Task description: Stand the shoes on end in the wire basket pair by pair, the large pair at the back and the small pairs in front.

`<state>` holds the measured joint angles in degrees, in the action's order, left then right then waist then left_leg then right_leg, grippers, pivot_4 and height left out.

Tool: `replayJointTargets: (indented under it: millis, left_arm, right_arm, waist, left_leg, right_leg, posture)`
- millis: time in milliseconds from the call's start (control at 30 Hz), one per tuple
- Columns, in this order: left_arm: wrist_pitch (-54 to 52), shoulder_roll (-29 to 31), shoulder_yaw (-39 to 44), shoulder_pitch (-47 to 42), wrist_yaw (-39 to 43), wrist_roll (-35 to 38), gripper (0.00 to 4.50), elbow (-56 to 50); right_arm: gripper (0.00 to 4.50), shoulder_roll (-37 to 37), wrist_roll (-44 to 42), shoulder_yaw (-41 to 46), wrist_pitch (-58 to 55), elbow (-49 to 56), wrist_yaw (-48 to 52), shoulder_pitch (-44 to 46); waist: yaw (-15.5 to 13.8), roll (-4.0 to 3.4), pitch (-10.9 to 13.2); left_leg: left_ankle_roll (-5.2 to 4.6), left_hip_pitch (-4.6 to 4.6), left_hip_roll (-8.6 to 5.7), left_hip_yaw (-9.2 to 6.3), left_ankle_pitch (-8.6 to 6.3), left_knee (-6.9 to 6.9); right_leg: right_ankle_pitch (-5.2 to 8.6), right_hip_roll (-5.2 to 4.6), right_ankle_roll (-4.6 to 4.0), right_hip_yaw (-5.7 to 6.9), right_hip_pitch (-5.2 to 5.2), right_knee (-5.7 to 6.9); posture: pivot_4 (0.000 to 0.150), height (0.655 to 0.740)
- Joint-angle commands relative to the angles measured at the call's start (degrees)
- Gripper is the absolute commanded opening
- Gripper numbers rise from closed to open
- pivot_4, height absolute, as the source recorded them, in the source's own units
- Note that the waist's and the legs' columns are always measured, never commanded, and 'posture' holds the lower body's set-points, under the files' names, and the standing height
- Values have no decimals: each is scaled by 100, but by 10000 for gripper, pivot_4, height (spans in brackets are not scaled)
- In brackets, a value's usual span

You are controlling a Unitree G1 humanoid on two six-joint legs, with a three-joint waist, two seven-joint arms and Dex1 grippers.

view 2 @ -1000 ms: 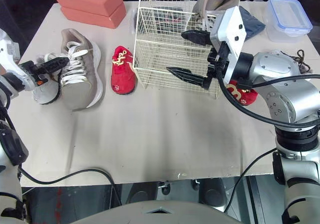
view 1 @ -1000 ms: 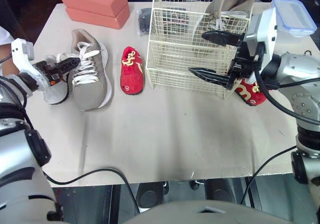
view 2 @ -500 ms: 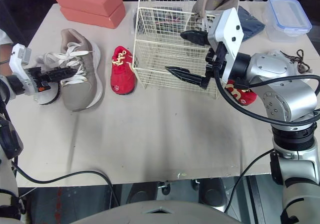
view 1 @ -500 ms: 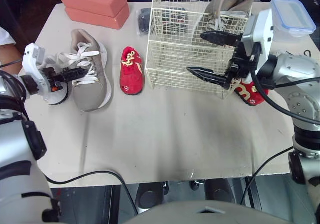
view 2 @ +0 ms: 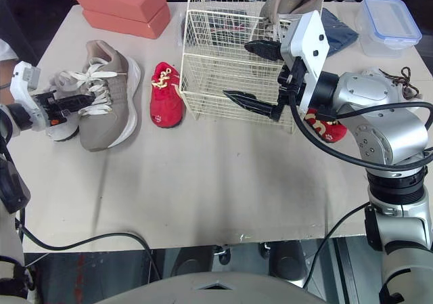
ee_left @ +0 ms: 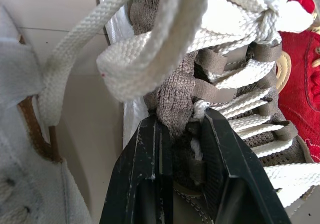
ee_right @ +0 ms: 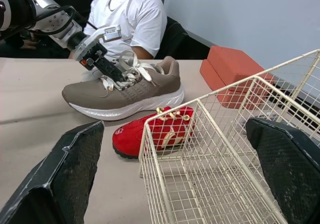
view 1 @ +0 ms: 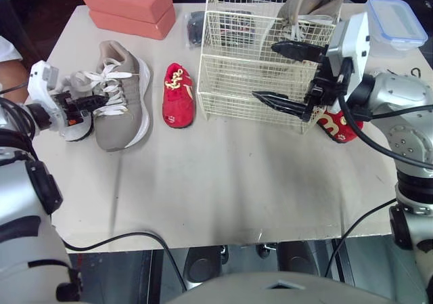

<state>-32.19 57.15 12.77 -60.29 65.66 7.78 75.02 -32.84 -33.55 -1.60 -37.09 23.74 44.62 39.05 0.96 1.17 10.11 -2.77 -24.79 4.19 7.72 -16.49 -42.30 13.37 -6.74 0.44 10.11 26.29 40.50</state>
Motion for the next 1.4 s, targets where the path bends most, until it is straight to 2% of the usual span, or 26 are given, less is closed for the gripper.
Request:
replayJointTargets:
  millis: [33,167,267,333,433,533,633,800,967,1033,1233,1400]
  left_arm:
    - [236,94,525,-16,-123,412,4627,-69]
    - [576,195,1293,-77,-90,1039,4596,-268]
    - [730,324,1712,112,709,1500,4596,-712]
    - [719,350,1984,243,952,1816,4596,-1011]
    - [840,283,2347,399,837,2158,4596,-1474]
    - [1235,-104,2601,449,367,2436,4596,-2276]
    - [1554,-651,2493,402,-5,2581,4596,-3287]
    - [2119,-1672,2061,-343,-773,2605,4596,-4169]
    - [3342,-2558,1549,-1190,-1429,2141,4596,-3850]
    - [3723,-2755,1332,-1352,-1455,1963,4596,-3696]
    - [5429,-3624,820,-2046,-1995,1296,4596,-2471]
    - [6604,-4143,764,-2433,-2494,1032,4596,-1534]
  right_arm:
    - [45000,-17,-28,136,148,88,31,34]
    - [45000,25,-108,228,149,85,10,42]
    - [45000,130,-218,364,209,95,-51,33]
    - [45000,176,-285,439,223,106,-80,12]
    - [45000,261,-349,543,278,110,-160,-15]
    - [45000,427,-313,692,478,76,-361,-41]
    - [45000,524,-278,791,611,72,-501,-87]
    - [45000,583,-246,866,700,189,-760,-239]
    - [45000,545,-123,960,782,281,-1034,-342]
    - [45000,518,-87,974,794,316,-1104,-391]
    - [45000,490,27,1200,753,476,-1548,-591]
    - [45000,459,13,1354,746,596,-1800,-701]
  waist:
    - [0,7,4]
    - [0,33,12]
    - [8,48,8]
    - [21,48,8]
    - [28,49,8]
    - [19,49,8]
    - [-54,52,6]
    - [-111,60,1]
    - [-52,59,2]
    - [-28,59,2]
    - [-23,58,2]
    - [-15,58,2]
  left_leg:
    - [0,-1,0,-2,0,-2]
    - [0,-8,1,-5,0,-4]
    - [0,-32,-1,4,0,-10]
    - [0,-36,-1,7,0,-11]
    - [0,-36,-1,7,0,-11]
    - [0,-33,0,5,0,-13]
    - [0,-34,-1,-2,0,-21]
    - [0,-57,-10,-18,0,-48]
    - [0,-87,-20,-15,1,-66]
    - [0,-87,-22,-13,1,-65]
    - [-1,-81,-24,-8,1,-61]
    - [-1,-87,-25,-8,1,-60]
  right_leg:
    - [0,0,0,1,0,3]
    - [-5,-2,-9,2,7,5]
    - [-10,-4,-16,-6,36,16]
    - [-10,-4,-16,-7,42,16]
    - [-10,-4,-16,-7,42,17]
    - [-10,-4,-16,-7,41,23]
    - [-10,-6,-17,-4,35,25]
    - [-11,-11,-16,6,30,25]
    - [-12,-5,-17,18,41,27]
    - [-12,-5,-17,19,41,26]
    - [-12,-4,-17,30,42,29]
    - [-12,-6,-17,30,46,24]
  posture:
    - [1500,6860]
    - [1500,6860]
    - [1500,6860]
    - [1500,6860]
    - [1500,6860]
    - [1500,6860]
    - [1500,6860]
    - [1500,6860]
    - [1500,6860]
    - [1500,6860]
    - [1500,6860]
    - [1500,6860]
